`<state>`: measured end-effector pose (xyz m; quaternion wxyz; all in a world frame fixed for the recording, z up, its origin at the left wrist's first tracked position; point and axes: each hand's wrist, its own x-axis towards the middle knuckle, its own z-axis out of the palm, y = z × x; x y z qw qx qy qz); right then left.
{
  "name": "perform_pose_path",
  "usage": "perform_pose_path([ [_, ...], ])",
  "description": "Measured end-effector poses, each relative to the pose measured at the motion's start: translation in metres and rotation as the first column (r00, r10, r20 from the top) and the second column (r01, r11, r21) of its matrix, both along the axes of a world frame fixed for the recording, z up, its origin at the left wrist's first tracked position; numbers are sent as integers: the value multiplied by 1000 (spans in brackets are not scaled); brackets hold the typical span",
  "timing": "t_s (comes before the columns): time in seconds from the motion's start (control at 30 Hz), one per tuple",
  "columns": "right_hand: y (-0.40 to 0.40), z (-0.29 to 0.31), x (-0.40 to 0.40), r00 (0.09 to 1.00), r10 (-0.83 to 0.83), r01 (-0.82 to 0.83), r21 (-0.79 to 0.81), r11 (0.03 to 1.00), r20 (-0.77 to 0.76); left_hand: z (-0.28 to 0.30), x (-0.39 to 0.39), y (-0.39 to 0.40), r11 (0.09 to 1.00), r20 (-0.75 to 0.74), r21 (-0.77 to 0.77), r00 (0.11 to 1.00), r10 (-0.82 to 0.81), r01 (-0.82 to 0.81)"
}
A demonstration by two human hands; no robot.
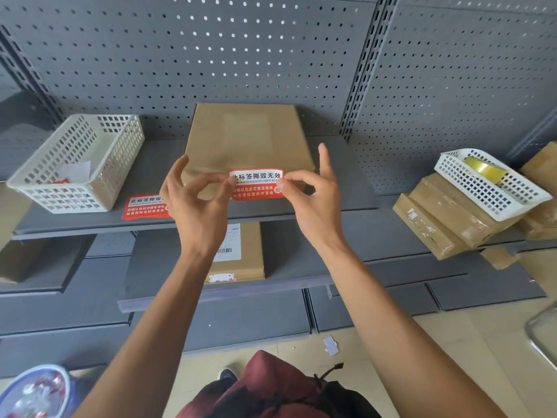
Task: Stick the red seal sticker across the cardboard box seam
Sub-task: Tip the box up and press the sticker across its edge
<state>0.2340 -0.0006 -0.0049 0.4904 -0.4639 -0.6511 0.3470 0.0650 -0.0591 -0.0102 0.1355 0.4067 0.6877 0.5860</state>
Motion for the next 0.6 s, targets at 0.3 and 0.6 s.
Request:
perform_pose_path([
  [0.3,-3,-11,-16,1000,22,-23,-37,999,-22,-6,-8,-2,999,124,-41,992,-5,10],
  [0.6,1,-12,-31,999,-46,46,-8,999,9,-5,-15,3,999,81,-30,996,-39,41],
])
